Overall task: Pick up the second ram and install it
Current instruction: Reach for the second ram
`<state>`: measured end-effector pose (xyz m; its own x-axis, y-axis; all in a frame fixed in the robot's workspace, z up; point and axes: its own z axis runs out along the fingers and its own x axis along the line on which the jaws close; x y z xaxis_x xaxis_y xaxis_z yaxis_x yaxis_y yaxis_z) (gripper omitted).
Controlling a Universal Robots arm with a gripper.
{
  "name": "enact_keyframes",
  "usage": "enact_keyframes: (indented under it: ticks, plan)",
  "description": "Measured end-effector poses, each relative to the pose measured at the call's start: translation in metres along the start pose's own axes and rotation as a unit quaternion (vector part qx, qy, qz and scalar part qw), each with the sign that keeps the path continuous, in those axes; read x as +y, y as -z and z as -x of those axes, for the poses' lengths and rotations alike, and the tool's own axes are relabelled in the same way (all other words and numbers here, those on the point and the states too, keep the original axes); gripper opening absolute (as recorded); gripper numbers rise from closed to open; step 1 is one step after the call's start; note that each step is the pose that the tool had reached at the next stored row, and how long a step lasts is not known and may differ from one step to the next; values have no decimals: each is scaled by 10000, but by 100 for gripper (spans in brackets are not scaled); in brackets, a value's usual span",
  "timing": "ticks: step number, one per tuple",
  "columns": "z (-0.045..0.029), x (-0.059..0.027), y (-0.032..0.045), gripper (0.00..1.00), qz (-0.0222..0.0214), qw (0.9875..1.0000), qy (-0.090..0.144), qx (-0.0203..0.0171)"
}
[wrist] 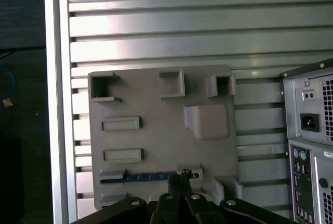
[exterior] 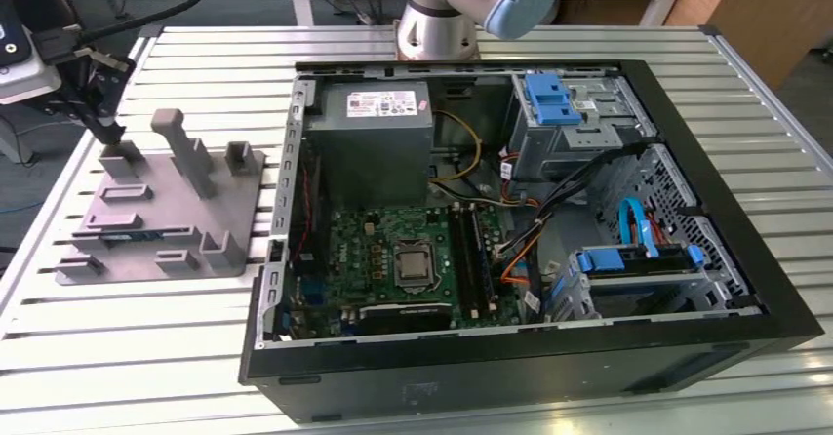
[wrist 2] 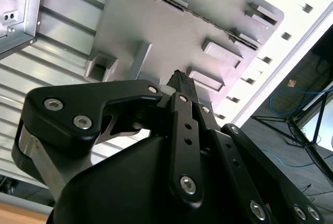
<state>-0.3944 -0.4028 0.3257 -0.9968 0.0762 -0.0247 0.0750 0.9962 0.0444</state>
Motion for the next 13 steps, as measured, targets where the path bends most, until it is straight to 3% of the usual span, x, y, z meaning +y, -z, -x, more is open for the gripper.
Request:
enact_keyframes:
  ticks: [6,13]
  plan:
    - [-27,-5,-62,10,0,10000,0,0]
    - [-48,-12,-185,10,-1,10000,0,0]
